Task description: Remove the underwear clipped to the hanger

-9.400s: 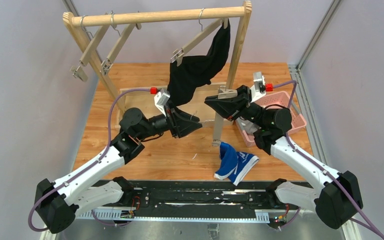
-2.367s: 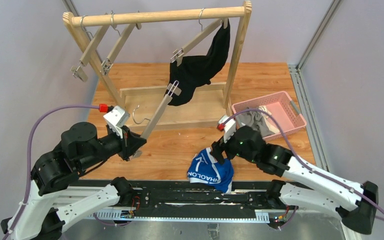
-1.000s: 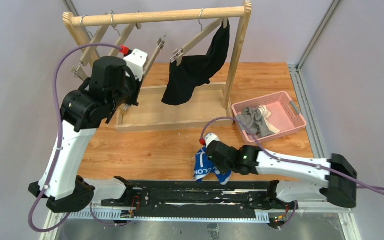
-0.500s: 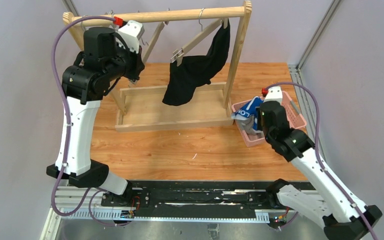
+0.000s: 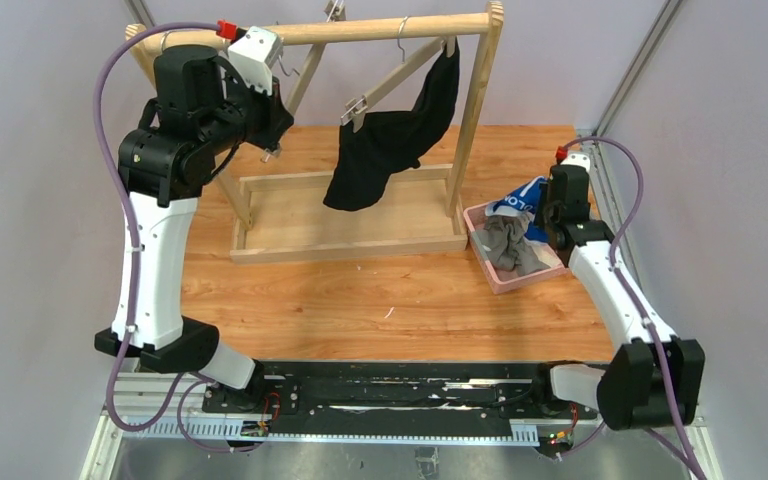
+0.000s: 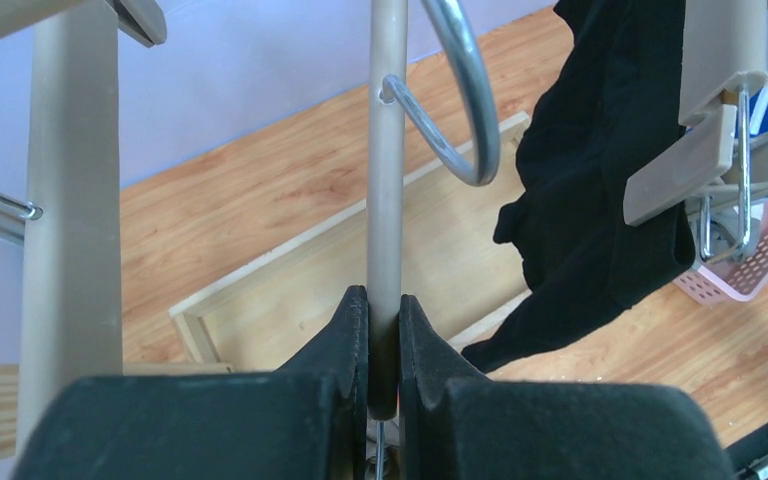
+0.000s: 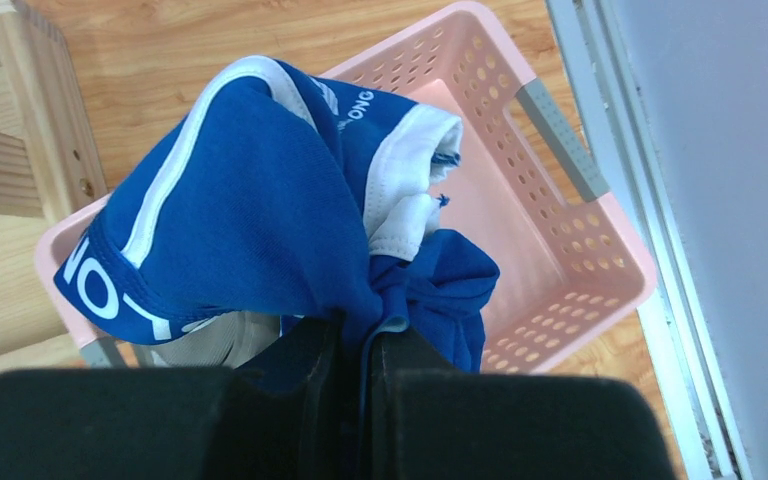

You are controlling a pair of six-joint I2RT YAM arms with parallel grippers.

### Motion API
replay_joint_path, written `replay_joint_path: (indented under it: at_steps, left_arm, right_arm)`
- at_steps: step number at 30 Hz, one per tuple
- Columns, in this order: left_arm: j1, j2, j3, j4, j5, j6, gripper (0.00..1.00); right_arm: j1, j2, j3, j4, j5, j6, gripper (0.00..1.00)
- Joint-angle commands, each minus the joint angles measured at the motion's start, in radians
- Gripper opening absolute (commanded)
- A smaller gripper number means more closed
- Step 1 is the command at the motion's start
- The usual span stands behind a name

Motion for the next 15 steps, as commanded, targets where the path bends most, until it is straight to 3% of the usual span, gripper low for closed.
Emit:
replay_joint_path:
  at_steps: [1,15]
  left_arm:
    - [0.019,0.014,0.029,0.079,0.01,-0.009,0.0]
    - [0.073,0.115,0.052,0.184,0.042,-0.071,0.0]
  right_arm:
    - [-0.076,0.086,-0.046,0.116,-0.063,-0.014,0.01]
    - [-0.137,0.164,-0.11,0.146,-0.113,0.004,0.01]
